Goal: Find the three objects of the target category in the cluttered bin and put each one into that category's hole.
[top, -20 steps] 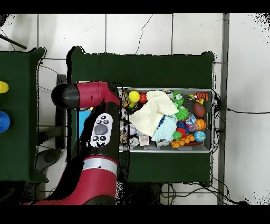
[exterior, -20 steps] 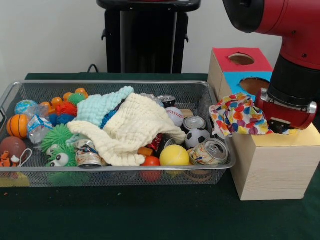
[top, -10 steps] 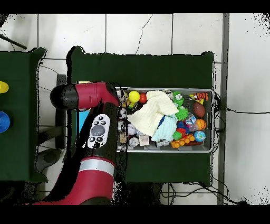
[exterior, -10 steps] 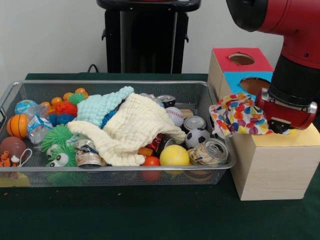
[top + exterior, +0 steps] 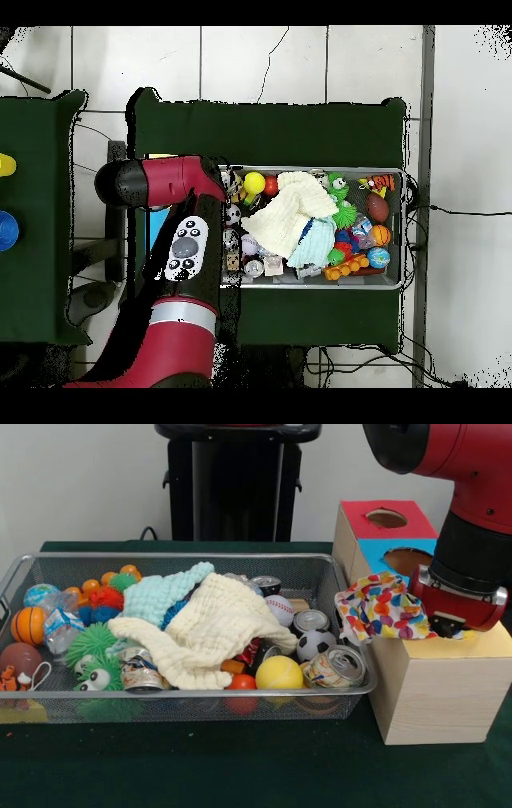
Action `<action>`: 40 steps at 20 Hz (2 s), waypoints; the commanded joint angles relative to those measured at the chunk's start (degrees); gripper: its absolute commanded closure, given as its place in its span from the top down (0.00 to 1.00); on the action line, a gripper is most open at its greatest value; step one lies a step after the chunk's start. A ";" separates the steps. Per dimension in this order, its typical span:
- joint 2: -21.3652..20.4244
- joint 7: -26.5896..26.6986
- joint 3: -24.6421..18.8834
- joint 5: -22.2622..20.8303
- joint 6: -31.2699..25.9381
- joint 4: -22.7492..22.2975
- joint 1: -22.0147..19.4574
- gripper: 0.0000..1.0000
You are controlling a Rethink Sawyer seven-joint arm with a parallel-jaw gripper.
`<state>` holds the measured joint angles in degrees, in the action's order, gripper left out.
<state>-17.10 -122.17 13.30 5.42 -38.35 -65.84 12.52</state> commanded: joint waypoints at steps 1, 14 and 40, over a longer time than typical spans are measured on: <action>3.63 -8.30 -4.16 1.07 0.07 -5.31 -1.93 1.00; 1.25 -6.79 -4.23 1.43 -3.92 -5.25 -2.58 1.00; -5.59 -3.73 -3.78 1.93 -15.18 -4.26 -3.24 1.00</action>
<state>-19.37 -122.17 13.12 6.41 -44.58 -65.89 12.02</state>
